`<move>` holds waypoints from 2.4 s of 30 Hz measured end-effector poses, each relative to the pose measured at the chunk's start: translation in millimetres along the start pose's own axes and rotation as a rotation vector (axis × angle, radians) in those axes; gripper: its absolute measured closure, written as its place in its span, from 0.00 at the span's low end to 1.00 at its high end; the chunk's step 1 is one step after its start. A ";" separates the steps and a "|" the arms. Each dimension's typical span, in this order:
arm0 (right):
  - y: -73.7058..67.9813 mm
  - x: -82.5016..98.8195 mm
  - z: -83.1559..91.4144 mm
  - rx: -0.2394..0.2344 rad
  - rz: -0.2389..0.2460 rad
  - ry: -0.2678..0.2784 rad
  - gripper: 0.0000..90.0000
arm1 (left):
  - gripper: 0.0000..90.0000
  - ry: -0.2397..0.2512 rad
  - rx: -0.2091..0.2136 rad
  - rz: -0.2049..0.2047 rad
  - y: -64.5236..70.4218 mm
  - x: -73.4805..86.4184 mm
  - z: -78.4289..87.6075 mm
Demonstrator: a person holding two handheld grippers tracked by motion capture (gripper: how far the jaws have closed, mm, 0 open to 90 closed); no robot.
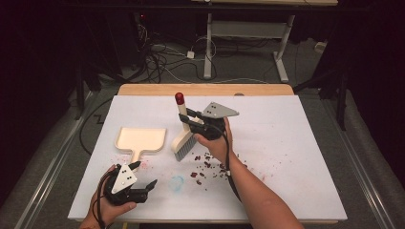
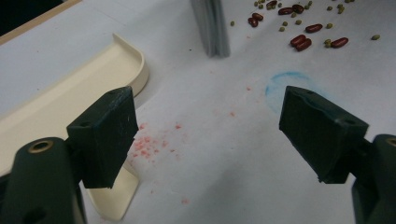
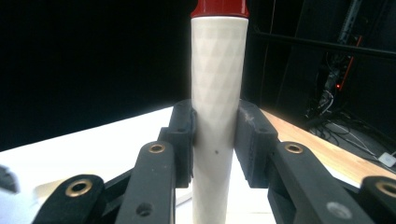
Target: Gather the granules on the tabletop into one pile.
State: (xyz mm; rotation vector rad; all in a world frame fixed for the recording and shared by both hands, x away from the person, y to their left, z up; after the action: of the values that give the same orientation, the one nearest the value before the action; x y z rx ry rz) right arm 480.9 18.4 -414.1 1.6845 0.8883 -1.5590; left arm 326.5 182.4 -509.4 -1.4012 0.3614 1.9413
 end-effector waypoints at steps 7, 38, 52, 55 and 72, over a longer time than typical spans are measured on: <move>3.2 -2.6 41.9 0.004 -0.011 0.019 0.78 | 0.21 -0.012 0.006 -0.013 2.8 0.4 -2.5; -11.8 -35.6 118.9 0.032 0.027 0.083 0.78 | 0.21 -0.038 0.031 -0.037 8.4 -0.9 -9.9; -70.9 -29.6 66.2 -0.278 -0.039 0.077 0.78 | 0.21 0.037 -0.058 0.045 -16.4 -5.2 10.9; -83.1 -15.4 59.1 -0.355 -0.032 0.028 0.78 | 0.21 0.043 -0.060 0.055 -17.9 -4.1 14.1; -22.1 -8.5 116.6 -0.348 -0.045 -0.022 0.78 | 0.21 0.013 -0.041 0.052 -11.1 -1.6 11.0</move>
State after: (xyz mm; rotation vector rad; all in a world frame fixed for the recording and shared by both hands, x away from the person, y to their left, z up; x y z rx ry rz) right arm 398.5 -67.5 -413.7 1.4050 1.1206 -1.3560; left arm 326.5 196.1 -501.9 -1.4450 0.3693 1.9924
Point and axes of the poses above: each handheld gripper's, and its own axes: z roughly backward along the jaws, x roughly out of its underside, y roughly to its right, the point moved 9 cm from there along -z, roughly forward along the jaws, and after that the axes turned 14 degrees about y, right-handed, at the moved point
